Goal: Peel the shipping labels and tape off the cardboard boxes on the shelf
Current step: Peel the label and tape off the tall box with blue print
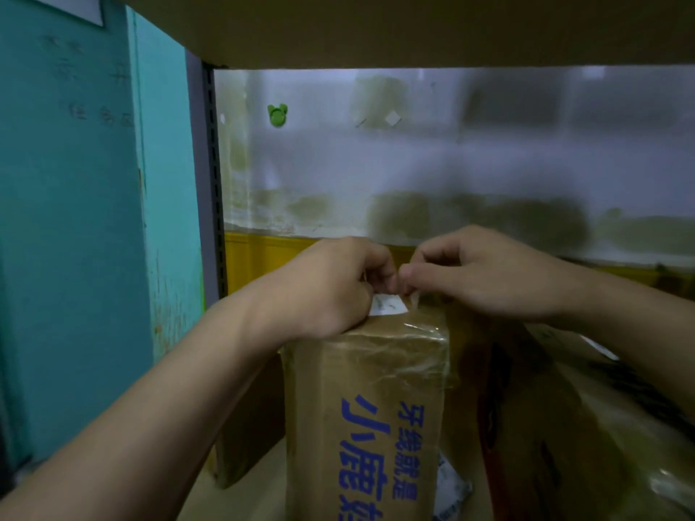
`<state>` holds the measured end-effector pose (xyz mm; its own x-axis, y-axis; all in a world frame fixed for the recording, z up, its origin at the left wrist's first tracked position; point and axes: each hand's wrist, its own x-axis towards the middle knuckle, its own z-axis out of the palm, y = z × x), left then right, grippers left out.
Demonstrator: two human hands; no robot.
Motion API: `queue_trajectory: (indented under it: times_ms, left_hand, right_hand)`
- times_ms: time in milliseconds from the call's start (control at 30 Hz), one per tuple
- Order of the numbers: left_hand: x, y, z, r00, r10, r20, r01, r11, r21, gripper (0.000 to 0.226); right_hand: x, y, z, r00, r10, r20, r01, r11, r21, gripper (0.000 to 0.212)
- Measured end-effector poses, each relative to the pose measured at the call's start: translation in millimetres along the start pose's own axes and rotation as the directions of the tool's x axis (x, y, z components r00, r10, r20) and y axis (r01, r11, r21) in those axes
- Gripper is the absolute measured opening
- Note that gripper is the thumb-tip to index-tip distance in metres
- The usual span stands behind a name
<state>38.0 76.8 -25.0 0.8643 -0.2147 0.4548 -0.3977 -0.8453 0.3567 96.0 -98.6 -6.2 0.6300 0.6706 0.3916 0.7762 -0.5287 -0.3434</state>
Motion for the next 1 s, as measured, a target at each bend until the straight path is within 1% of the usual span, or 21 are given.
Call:
queue_trajectory:
  times_ms: [33, 67, 100, 167, 233, 367, 567, 667, 733, 800, 900, 933, 1000]
  left_hand:
    - [0, 1, -1, 1.000, -0.004, 0.008, 0.004, 1.000, 0.010, 0.043]
    - [-1, 2, -1, 1.000, -0.009, 0.018, 0.009, 1.000, 0.022, 0.041]
    - [-1, 2, -1, 1.000, -0.020, 0.021, 0.019, 0.999, 0.030, 0.034]
    - [1, 0, 0, 1.000, -0.022, 0.000, 0.022, 0.999, 0.049, 0.018]
    - [2, -1, 1, 1.000, -0.018, -0.011, 0.019, 0.995, 0.096, 0.023]
    - [6, 3, 1, 0.999, -0.032, -0.002, 0.032, 0.990, 0.139, 0.029]
    - [9, 9, 1, 0.999, -0.045, 0.009, 0.043, 0.982, 0.185, 0.026]
    - [9, 8, 1, 0.999, -0.026, 0.023, 0.021, 0.983, 0.183, 0.024]
    - [8, 7, 1, 0.999, -0.008, 0.048, -0.002, 0.982, 0.191, 0.025]
    - [8, 5, 1, 0.998, 0.003, 0.060, -0.014, 0.983, 0.183, 0.027]
    - [5, -1, 2, 1.000, 0.002, 0.019, -0.004, 0.993, 0.115, 0.023]
    - [4, -2, 2, 1.000, 0.008, 0.007, -0.009, 0.996, 0.090, 0.024]
    - [4, -2, 3, 1.000, 0.017, 0.011, -0.018, 0.997, 0.078, 0.033]
  right_hand:
    - [1, -1, 1, 1.000, 0.003, -0.003, -0.003, 1.000, -0.021, 0.030]
    - [1, -2, 1, 1.000, 0.004, -0.007, -0.005, 0.999, -0.048, 0.021]
    - [1, -1, 1, 1.000, 0.003, -0.012, -0.003, 0.997, -0.073, 0.014]
    - [0, 0, 2, 1.000, -0.008, -0.019, 0.006, 0.996, -0.086, 0.012]
    - [-2, -1, 3, 1.000, -0.010, -0.026, 0.008, 0.997, -0.080, 0.010]
    - [-2, -4, 3, 1.000, -0.004, -0.025, 0.001, 0.992, -0.129, 0.013]
    - [-2, -5, 1, 1.000, -0.014, -0.009, 0.012, 0.988, -0.153, 0.006]
    - [-2, -2, 0, 1.000, -0.026, -0.005, 0.025, 0.987, -0.161, 0.003]
    - [-2, -2, 0, 1.000, -0.025, -0.001, 0.024, 0.985, -0.169, 0.007]
    - [-3, -3, -1, 1.000, -0.020, -0.001, 0.019, 0.983, -0.185, 0.011]
    - [-4, -2, 0, 1.000, -0.009, -0.001, 0.009, 0.985, -0.172, 0.014]
    - [-4, -2, 0, 1.000, -0.008, -0.003, 0.008, 0.987, -0.163, 0.015]
    - [-3, -2, 2, 1.000, -0.006, 0.003, 0.007, 0.986, -0.164, 0.019]
